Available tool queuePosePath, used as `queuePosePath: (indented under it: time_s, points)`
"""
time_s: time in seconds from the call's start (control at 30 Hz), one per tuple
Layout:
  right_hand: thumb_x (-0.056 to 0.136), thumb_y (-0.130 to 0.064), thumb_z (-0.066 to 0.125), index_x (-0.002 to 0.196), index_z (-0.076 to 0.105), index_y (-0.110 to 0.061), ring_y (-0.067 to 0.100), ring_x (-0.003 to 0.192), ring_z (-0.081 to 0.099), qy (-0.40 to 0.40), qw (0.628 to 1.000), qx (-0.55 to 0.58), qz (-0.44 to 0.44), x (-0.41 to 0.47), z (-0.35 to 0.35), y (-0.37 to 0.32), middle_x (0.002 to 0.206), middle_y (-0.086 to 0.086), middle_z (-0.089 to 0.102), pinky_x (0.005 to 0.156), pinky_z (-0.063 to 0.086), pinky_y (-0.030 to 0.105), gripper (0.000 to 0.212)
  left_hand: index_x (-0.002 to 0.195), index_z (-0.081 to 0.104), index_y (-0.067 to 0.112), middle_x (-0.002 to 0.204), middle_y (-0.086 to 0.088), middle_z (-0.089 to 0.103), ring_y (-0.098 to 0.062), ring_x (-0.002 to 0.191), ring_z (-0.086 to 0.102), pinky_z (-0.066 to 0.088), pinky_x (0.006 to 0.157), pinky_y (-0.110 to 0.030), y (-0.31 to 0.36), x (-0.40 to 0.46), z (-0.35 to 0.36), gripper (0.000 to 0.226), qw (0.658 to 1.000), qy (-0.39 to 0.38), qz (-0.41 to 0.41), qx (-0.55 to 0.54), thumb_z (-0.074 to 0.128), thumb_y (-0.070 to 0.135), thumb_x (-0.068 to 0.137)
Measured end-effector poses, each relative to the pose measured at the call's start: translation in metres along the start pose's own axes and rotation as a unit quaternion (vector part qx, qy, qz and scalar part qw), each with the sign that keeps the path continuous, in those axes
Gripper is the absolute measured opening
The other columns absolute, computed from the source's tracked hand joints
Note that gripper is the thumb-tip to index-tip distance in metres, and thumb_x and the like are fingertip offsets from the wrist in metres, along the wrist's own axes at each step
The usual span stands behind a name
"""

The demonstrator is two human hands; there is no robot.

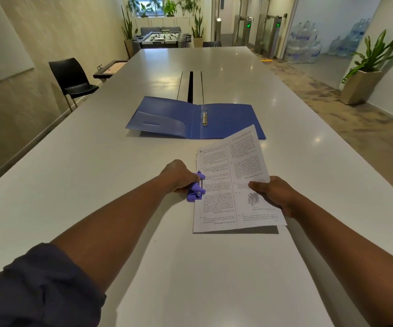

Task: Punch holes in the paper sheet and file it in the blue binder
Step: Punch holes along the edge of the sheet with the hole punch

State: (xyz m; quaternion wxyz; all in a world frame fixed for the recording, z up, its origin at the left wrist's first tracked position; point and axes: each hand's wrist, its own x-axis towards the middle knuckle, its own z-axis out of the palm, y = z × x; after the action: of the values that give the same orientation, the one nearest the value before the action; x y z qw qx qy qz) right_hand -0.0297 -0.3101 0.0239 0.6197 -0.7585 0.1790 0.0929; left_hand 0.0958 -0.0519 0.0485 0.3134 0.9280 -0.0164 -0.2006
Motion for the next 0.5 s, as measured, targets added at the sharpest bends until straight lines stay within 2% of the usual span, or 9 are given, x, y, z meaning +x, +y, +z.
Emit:
queuePosePath:
  time_s: [0.2, 0.5]
  points:
    - [0.101, -0.022, 0.063, 0.117, 0.066, -0.020, 0.033, 0.084, 0.079, 0.004, 1.000, -0.009, -0.003, -0.0025, -0.0018, -0.0003, 0.105, 0.006, 0.080, 0.070, 0.063, 0.044, 0.017, 0.081, 0.059, 0.008, 0.065, -0.003, 0.058, -0.013, 0.053, 0.048, 0.038, 0.047, -0.023, 0.0007, -0.0004, 0.0023, 0.034, 1.000, 0.008, -0.002, 0.013, 0.073, 0.037, 0.091]
    - [0.101, -0.022, 0.062, 0.119, 0.065, -0.017, 0.032, 0.079, 0.079, 0.015, 1.000, -0.017, 0.001, -0.0062, -0.0075, 0.0032, 0.103, 0.007, 0.080, 0.060, 0.060, 0.035, 0.019, 0.079, 0.059, 0.008, 0.067, -0.004, 0.060, -0.014, 0.054, 0.049, 0.038, 0.047, -0.024, 0.0027, 0.0001, 0.0068, 0.036, 1.000, 0.015, -0.011, 0.009, 0.074, 0.039, 0.090]
